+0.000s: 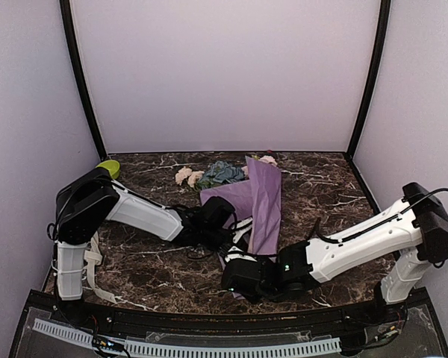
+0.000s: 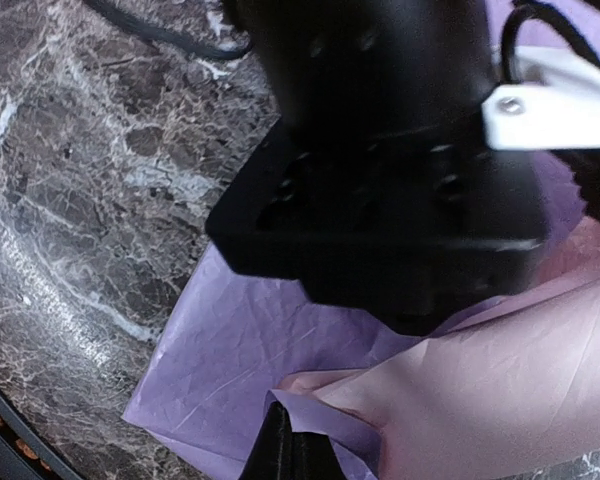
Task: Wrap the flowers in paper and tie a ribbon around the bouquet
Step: Fold the right corner of the flattened wrapping paper into a 2/3-folded wrapping paper.
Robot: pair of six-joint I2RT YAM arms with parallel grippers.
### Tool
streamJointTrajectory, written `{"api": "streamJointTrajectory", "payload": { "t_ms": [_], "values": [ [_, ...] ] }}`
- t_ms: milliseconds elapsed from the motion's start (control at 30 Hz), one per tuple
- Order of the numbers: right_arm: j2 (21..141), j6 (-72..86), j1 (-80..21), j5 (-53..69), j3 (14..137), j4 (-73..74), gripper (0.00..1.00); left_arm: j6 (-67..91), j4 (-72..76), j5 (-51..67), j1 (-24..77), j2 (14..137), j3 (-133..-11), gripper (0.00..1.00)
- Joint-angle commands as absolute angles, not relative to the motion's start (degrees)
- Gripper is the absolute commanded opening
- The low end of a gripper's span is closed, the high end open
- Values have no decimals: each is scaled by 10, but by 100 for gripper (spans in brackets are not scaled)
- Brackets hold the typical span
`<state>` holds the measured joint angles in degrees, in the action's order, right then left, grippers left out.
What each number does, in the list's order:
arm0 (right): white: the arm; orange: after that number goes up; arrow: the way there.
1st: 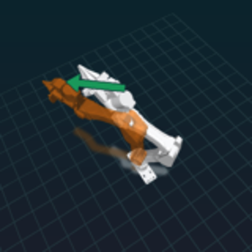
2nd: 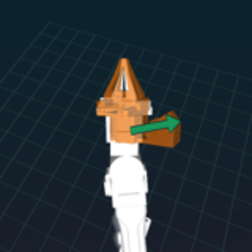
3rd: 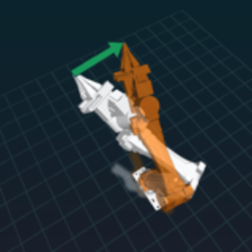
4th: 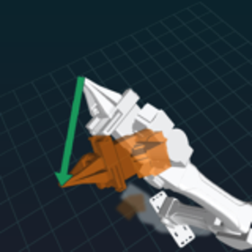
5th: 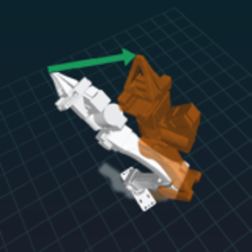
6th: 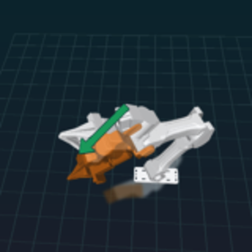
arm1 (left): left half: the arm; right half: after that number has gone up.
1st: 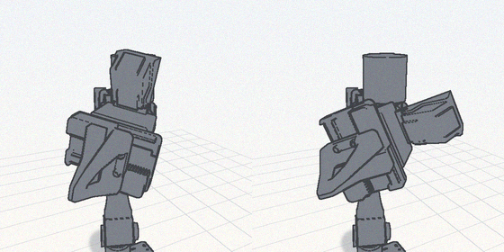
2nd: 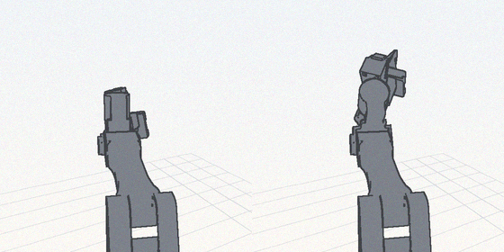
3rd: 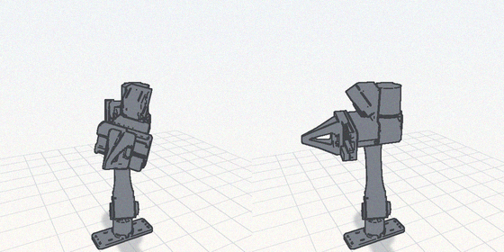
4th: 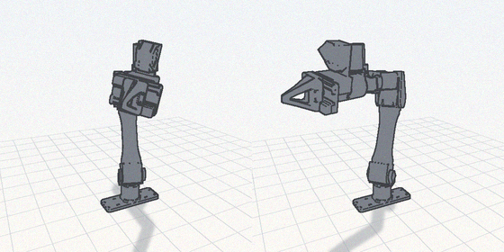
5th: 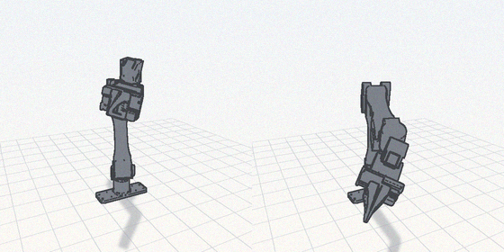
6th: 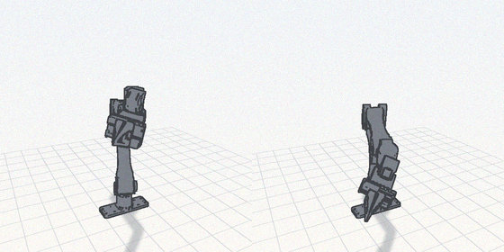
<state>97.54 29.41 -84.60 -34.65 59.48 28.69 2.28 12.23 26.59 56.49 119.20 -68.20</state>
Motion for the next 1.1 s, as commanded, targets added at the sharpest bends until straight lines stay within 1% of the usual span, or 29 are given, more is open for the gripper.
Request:
{"api": "streamJointTrajectory", "payload": {
  "t_ms": [0,67,267,367,500,567,633,700,800,900,1000,1067],
  "values": [
    [1006,256,-857,-309,582,249,0,61,128,307,550,1139,-661,23],
    [1016,251,-857,-307,580,243,0,67,135,305,547,1126,-655,27],
    [1039,246,-858,-301,587,250,0,119,109,270,505,1078,-636,33],
    [1046,243,-858,-292,592,250,0,148,73,204,469,1018,-608,35],
    [1053,237,-858,-285,594,246,0,159,13,114,430,936,-566,43],
    [1056,233,-859,-284,597,249,0,158,-3,99,414,899,-548,47],
    [1058,228,-859,-283,600,250,0,156,-2,113,409,866,-527,50],
    [1061,223,-859,-285,601,249,0,169,33,166,409,838,-495,55],
    [1067,219,-859,-284,607,255,0,242,171,276,409,821,-422,63],
    [1069,211,-859,-281,606,250,0,325,304,327,409,837,-364,65],
    [1071,206,-859,-283,611,256,0,386,387,370,411,875,-352,67],
    [1070,200,-860,-283,610,256,0,421,472,392,417,894,-343,69]
  ]
}}
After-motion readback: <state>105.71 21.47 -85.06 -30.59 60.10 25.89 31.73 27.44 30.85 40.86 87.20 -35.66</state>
